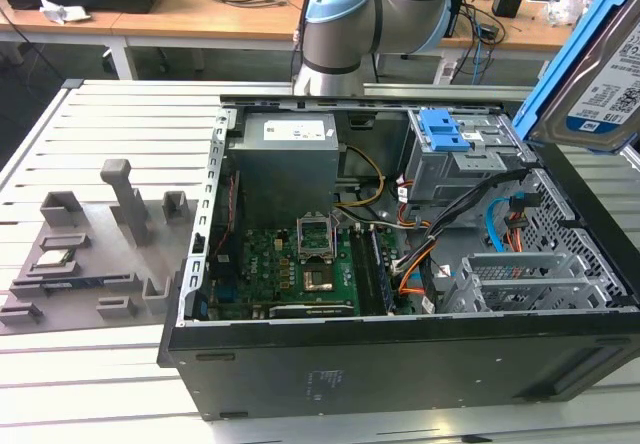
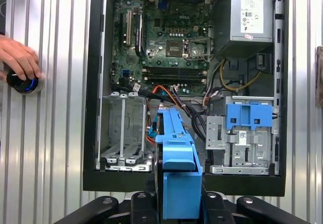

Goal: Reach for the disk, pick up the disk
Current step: 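Pick up the disk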

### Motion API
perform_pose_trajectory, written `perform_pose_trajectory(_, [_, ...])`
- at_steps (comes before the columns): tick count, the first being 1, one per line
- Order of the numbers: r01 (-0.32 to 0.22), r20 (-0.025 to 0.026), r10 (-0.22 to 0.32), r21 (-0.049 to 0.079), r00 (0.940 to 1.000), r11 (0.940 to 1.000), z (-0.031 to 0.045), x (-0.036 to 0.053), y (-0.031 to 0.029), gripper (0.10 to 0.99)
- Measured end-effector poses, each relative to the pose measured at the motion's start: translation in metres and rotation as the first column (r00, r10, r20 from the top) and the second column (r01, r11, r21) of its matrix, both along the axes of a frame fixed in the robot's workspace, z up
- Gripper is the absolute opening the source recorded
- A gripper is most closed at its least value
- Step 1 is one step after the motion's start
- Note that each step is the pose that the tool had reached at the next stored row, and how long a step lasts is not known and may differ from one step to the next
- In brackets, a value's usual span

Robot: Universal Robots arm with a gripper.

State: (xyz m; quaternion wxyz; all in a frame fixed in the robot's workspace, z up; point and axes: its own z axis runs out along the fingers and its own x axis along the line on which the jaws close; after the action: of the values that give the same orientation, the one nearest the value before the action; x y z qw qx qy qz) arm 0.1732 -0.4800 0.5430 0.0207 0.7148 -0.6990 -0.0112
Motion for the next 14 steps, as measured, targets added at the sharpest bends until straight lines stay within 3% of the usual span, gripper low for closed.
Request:
perform_pose_trajectory(4, [0.000,0.0001,0.000,0.000,1.0000,1.0000,-0.0014,0.0000,-0.0024,0.361])
perform_pose_trajectory(7, [0.000,0.0000,0.000,0.000,1.0000,1.0000,-0.0078,0.0000,-0.0037,0.361])
perform_pose_trajectory(10, [0.000,0.0000,0.000,0.000,1.0000,1.0000,-0.0170,-0.0001,-0.0108,0.361])
perform_pose_trajectory(11, [0.000,0.0000,0.000,0.000,1.0000,1.0000,-0.0208,-0.0043,-0.0134,0.361])
perform_pose_trajectory(14, [0.000,0.0000,0.000,0.000,1.0000,1.0000,-0.0241,-0.0066,-0.0179,0.361])
